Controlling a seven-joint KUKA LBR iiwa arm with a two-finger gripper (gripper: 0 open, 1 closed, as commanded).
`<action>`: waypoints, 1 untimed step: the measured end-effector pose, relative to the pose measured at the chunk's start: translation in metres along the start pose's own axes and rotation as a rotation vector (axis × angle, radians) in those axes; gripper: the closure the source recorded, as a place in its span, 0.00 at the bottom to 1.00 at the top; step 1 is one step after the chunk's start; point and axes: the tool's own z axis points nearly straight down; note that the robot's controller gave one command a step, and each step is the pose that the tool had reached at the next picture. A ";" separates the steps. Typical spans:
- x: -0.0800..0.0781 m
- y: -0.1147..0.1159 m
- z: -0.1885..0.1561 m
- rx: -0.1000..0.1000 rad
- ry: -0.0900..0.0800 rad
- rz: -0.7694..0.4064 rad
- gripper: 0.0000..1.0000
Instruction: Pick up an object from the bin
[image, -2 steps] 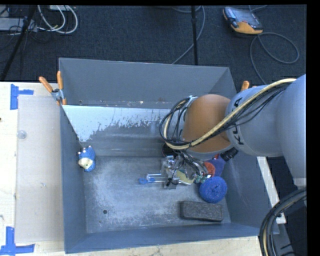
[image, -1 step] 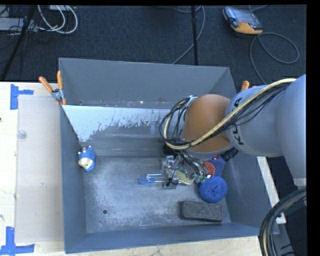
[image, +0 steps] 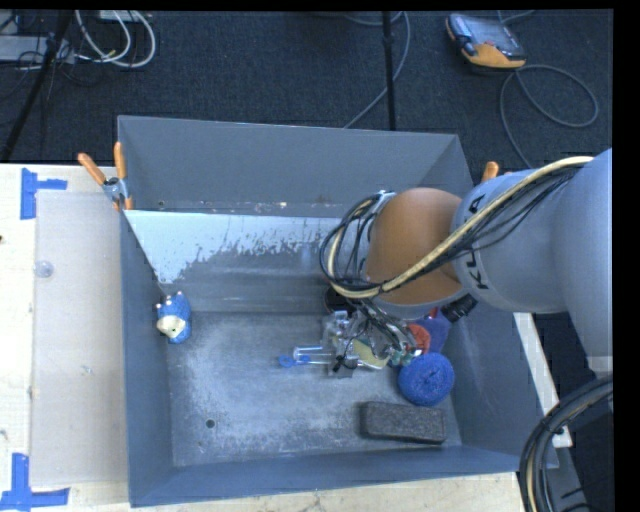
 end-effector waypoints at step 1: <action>0.000 0.000 -0.002 0.000 -0.001 0.001 1.00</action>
Offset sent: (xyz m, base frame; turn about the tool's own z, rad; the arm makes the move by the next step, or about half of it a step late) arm 0.0001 0.0000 0.0110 0.0000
